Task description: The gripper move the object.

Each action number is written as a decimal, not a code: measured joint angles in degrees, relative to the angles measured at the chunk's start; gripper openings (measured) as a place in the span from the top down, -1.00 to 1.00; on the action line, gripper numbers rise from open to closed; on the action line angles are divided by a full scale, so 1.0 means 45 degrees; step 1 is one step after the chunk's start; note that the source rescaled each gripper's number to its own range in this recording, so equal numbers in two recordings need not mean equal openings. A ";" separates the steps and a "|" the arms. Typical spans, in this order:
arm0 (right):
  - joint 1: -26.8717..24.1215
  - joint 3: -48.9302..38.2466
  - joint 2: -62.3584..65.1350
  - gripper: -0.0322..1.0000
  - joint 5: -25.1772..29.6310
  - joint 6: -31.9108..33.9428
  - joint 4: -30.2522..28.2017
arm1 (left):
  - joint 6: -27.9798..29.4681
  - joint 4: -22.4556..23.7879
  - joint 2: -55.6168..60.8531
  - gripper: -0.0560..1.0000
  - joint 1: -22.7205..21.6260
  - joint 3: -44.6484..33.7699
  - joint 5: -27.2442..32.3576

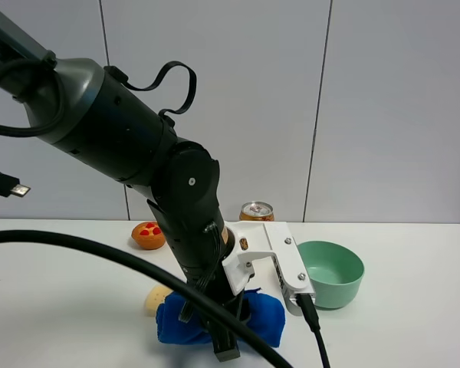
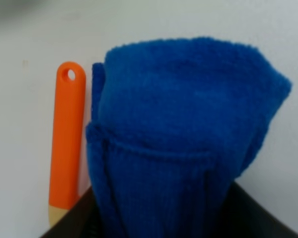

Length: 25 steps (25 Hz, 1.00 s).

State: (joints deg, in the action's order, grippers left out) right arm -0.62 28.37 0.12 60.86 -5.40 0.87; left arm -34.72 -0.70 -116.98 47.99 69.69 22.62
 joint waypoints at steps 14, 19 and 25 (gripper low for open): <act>0.0000 0.0000 0.0000 -1.00 0.0000 0.0000 0.0000 | 0.0017 0.0054 0.1067 -0.40 0.0000 0.0000 0.1057; 0.0000 0.0000 0.0000 -1.00 0.0000 0.0000 0.0000 | 0.0104 0.0155 0.3524 -0.40 -0.0050 0.0000 0.1986; 0.0000 0.0000 0.0000 -1.00 0.0000 0.0000 0.0000 | 0.2667 0.1215 0.6901 -0.41 -0.1208 0.0000 0.3672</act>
State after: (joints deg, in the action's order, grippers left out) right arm -0.62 28.37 0.12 60.86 -5.40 0.87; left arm -22.72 4.77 -85.92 42.56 69.69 39.15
